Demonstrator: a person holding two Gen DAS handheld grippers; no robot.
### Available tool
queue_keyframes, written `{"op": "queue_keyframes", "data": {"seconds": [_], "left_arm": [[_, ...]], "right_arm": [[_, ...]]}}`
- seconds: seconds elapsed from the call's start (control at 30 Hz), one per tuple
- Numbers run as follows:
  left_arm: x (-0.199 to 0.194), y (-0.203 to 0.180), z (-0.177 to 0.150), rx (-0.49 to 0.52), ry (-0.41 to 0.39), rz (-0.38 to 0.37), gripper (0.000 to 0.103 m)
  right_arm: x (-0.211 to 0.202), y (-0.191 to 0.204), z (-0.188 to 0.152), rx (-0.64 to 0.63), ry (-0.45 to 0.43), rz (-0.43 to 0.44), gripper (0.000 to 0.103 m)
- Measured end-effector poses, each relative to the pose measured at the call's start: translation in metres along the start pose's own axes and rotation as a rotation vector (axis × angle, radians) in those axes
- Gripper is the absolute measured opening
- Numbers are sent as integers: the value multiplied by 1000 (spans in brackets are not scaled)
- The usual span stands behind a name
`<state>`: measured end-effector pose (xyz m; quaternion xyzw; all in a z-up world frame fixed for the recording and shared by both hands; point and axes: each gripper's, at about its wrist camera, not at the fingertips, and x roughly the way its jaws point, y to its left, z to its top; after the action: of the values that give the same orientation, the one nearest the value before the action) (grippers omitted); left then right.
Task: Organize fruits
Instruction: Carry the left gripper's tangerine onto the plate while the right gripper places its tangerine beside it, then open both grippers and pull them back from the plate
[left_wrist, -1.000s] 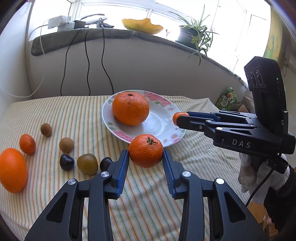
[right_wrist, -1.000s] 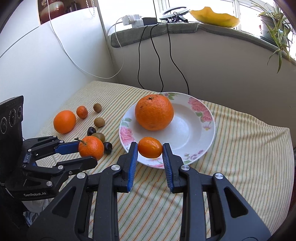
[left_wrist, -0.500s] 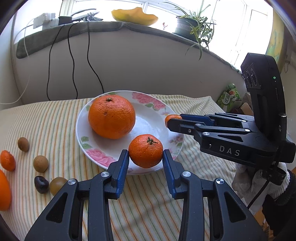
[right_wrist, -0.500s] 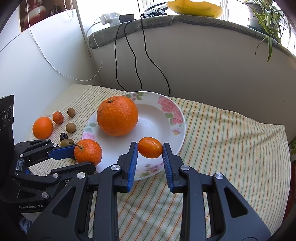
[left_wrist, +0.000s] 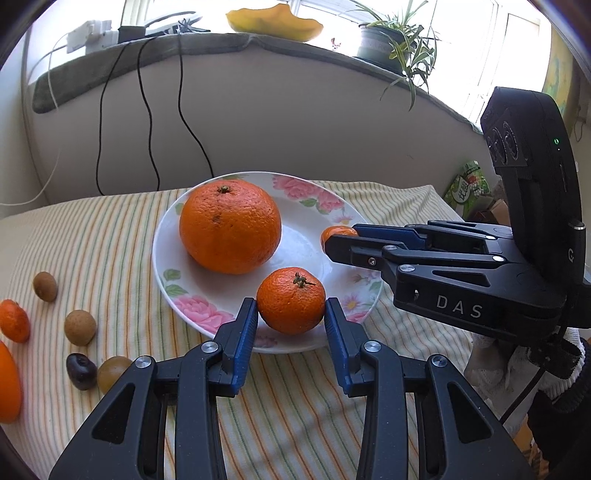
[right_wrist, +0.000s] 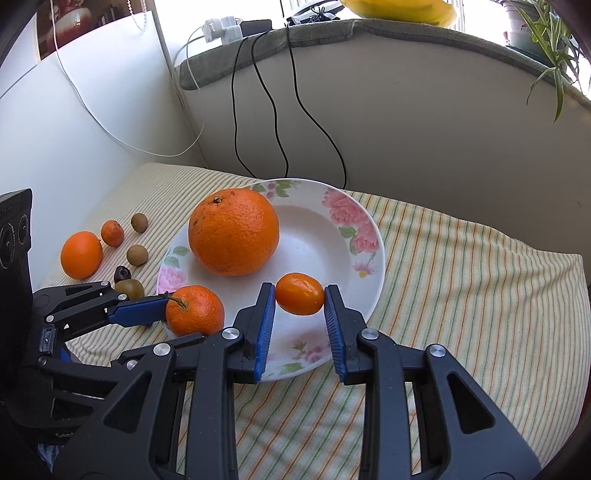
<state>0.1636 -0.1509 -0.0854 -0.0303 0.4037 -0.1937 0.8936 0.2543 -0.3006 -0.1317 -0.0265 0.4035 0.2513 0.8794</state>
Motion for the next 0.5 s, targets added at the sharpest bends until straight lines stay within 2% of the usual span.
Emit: {"op": "queue_keyframes", "data": {"seconds": [0.17,0.27,0.3,0.33,0.4,0.5], "left_arm": [[1,0,0,2,6,9,37],[-1,-1,0,1,-4,10,56],[-2,-2,1,1,-6,11,59],[-3,-2,0,2,-7,13,59],[-3,-1,0,1,-7,17,59],[-6,0,-1,-2,-10,18,59]], "right_arm": [[0,3,1,-5,-1,5,29],[-2,6,2,-12,-4,0,29],[-3,6,3,-12,-7,-5,39],[-5,6,3,-12,-15,-11,57],[-9,6,4,-9,-34,-16,71],[-14,5,7,4,-45,-12,72]]}}
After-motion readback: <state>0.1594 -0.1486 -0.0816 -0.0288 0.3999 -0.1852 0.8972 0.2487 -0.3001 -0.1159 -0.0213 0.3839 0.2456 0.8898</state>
